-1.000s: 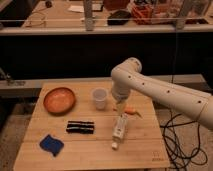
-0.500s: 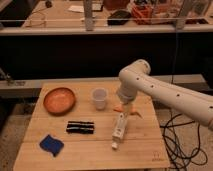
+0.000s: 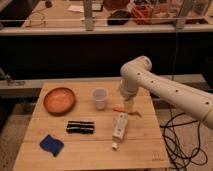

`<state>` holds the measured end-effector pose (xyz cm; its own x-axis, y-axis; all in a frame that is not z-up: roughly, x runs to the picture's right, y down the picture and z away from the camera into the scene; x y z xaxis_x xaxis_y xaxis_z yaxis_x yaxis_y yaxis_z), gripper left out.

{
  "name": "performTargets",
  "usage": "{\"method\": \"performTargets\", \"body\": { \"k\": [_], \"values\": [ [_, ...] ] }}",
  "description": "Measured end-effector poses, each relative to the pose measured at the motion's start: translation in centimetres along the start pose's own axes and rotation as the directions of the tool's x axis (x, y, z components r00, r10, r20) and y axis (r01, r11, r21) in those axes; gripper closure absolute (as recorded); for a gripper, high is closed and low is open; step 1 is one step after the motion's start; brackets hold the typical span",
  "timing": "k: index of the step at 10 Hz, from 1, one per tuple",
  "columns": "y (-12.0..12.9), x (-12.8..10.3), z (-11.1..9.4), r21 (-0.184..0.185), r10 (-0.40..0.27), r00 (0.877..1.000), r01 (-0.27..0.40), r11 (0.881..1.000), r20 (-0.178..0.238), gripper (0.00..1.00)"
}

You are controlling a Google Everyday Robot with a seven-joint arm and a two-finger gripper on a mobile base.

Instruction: Move the arm in a circular motion

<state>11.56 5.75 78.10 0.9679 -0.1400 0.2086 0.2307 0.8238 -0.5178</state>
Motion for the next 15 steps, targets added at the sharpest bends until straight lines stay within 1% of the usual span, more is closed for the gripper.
{"method": "performTargets", "body": {
  "k": [1, 2, 4, 6, 7, 8, 10, 11, 13, 15],
  "values": [
    [-0.4, 0.7, -0.1, -0.002, 0.015, 1.000, -0.015, 1.000, -0.005, 0.20],
    [-0.4, 2.6, -0.4, -0.003, 0.046, 0.999, -0.046, 0.999, -0.023, 0.20],
    [1.1, 5.7, -0.7, -0.015, 0.102, 0.994, -0.103, 0.995, -0.042, 0.20],
    [4.3, 8.2, -1.0, -0.025, 0.168, 0.985, -0.170, 0.985, -0.050, 0.20],
    [6.1, 8.8, -1.3, -0.022, 0.188, 0.981, -0.189, 0.982, -0.049, 0.20],
    [7.9, 8.5, -1.6, -0.018, 0.191, 0.980, -0.193, 0.981, -0.047, 0.20],
    [10.8, 7.0, -2.5, -0.009, 0.182, 0.982, -0.183, 0.983, -0.039, 0.20],
    [12.6, 5.6, -3.2, -0.002, 0.171, 0.985, -0.171, 0.985, -0.027, 0.20],
    [14.9, 2.3, -3.9, -0.006, 0.146, 0.989, -0.146, 0.989, -0.002, 0.20],
    [15.8, -1.9, -4.2, -0.016, 0.101, 0.995, -0.101, 0.995, 0.027, 0.20]
  ]
}}
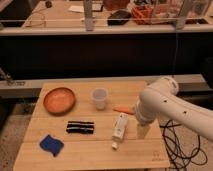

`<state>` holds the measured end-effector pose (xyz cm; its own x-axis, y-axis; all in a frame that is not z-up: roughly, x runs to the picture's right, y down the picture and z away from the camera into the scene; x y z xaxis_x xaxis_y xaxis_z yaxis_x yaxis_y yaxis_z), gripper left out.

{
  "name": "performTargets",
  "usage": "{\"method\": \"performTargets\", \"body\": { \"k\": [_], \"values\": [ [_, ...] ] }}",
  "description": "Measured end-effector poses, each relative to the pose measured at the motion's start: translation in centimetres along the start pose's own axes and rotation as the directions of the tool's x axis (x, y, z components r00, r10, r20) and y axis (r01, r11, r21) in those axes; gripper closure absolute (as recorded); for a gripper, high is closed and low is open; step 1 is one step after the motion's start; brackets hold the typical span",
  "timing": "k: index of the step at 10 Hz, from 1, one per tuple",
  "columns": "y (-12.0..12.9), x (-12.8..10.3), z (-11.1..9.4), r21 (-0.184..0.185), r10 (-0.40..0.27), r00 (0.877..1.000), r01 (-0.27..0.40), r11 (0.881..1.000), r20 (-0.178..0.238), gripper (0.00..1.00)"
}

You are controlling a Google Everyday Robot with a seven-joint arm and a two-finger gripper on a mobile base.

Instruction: Move the arm in a circular motion

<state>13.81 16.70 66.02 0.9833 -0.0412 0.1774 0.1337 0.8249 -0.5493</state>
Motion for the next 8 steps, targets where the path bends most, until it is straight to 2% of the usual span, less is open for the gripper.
{"method": "performTargets", "body": {
  "k": [1, 2, 3, 5, 7, 8],
  "values": [
    [0.1, -1.8, 0.1, -0.008, -0.026, 1.000, 0.026, 1.000, 0.014, 0.20],
    [-0.1, -5.1, 0.5, -0.028, -0.080, 0.996, 0.081, 0.996, 0.037, 0.20],
    [-0.3, -7.0, 0.8, -0.041, -0.114, 0.992, 0.116, 0.992, 0.047, 0.20],
    [-1.2, -10.8, 1.3, -0.079, -0.200, 0.978, 0.204, 0.976, 0.060, 0.20],
    [-2.7, -15.5, 2.4, -0.133, -0.307, 0.949, 0.314, 0.940, 0.074, 0.20],
    [-3.7, -16.7, 2.8, -0.146, -0.345, 0.936, 0.353, 0.924, 0.074, 0.20]
  ]
}}
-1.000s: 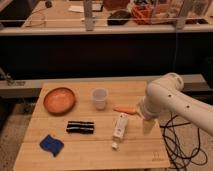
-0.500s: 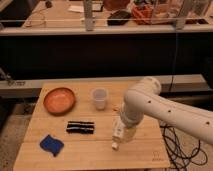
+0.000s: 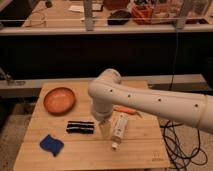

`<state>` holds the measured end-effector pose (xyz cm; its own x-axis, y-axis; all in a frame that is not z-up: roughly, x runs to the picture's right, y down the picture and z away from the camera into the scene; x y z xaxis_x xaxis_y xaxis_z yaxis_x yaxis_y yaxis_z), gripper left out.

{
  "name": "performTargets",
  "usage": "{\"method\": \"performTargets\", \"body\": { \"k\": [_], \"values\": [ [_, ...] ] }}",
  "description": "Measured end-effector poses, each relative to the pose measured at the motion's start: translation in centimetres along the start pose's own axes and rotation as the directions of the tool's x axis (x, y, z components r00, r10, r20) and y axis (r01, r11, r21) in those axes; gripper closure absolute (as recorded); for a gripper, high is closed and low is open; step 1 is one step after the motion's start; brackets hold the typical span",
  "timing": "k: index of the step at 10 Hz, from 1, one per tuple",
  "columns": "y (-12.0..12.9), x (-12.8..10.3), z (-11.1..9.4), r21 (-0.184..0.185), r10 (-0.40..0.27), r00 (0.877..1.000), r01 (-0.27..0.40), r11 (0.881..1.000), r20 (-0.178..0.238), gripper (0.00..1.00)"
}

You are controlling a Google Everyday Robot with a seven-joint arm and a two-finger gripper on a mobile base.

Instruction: Move the arm in a circular motion

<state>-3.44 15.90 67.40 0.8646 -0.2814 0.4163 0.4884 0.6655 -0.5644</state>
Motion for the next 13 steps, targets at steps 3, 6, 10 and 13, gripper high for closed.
{"method": "performTargets", "body": {
  "k": [3, 6, 10, 13],
  "values": [
    [-5.3, 0.8, 0.4, 0.005, -0.038, 0.999, 0.039, 0.999, -0.032, 0.20],
    [-8.8, 5.2, 0.5, 0.053, 0.013, 0.999, -0.010, 0.999, -0.052, 0.20],
    [-11.4, 15.4, -0.5, 0.144, 0.165, 0.983, -0.152, 0.978, -0.083, 0.20],
    [-9.8, 22.7, -1.8, 0.189, 0.287, 0.951, -0.262, 0.946, -0.114, 0.20]
  ]
}}
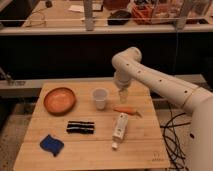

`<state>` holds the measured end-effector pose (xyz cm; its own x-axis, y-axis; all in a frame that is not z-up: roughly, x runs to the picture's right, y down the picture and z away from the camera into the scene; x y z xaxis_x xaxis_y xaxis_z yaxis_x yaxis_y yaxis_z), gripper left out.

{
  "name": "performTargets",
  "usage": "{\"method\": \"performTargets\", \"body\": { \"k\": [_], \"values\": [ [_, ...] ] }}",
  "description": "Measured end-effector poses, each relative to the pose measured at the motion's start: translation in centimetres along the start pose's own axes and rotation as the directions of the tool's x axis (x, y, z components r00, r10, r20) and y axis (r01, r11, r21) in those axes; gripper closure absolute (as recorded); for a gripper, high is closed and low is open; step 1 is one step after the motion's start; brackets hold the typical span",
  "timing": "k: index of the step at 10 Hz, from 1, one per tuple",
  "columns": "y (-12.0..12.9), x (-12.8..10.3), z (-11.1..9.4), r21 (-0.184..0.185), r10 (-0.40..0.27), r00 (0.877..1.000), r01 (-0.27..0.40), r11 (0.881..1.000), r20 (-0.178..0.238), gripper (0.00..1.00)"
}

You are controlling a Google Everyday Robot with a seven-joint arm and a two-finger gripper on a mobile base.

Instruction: Move the arm in a circular motion

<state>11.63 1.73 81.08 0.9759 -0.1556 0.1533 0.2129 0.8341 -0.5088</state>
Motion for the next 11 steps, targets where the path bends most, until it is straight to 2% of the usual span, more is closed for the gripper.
{"method": "performTargets", "body": {
  "k": [1, 2, 4, 5, 7, 10, 11],
  "values": [
    [0.9, 3.4, -0.3, 0.016, 0.067, 0.998, -0.066, 0.998, -0.023, 0.20],
    [1.6, 5.1, -0.6, 0.028, 0.101, 0.994, -0.100, 0.995, -0.034, 0.20],
    [4.3, 7.3, -1.1, 0.047, 0.155, 0.987, -0.153, 0.987, -0.031, 0.20],
    [6.7, 7.9, -1.6, 0.055, 0.177, 0.984, -0.175, 0.983, -0.032, 0.20],
    [11.0, 6.8, -2.4, 0.060, 0.190, 0.981, -0.187, 0.981, -0.040, 0.20],
    [16.6, 4.2, -3.7, 0.048, 0.170, 0.985, -0.168, 0.985, -0.042, 0.20],
    [18.7, 1.8, -4.1, 0.028, 0.147, 0.989, -0.146, 0.989, -0.027, 0.20]
  ]
}}
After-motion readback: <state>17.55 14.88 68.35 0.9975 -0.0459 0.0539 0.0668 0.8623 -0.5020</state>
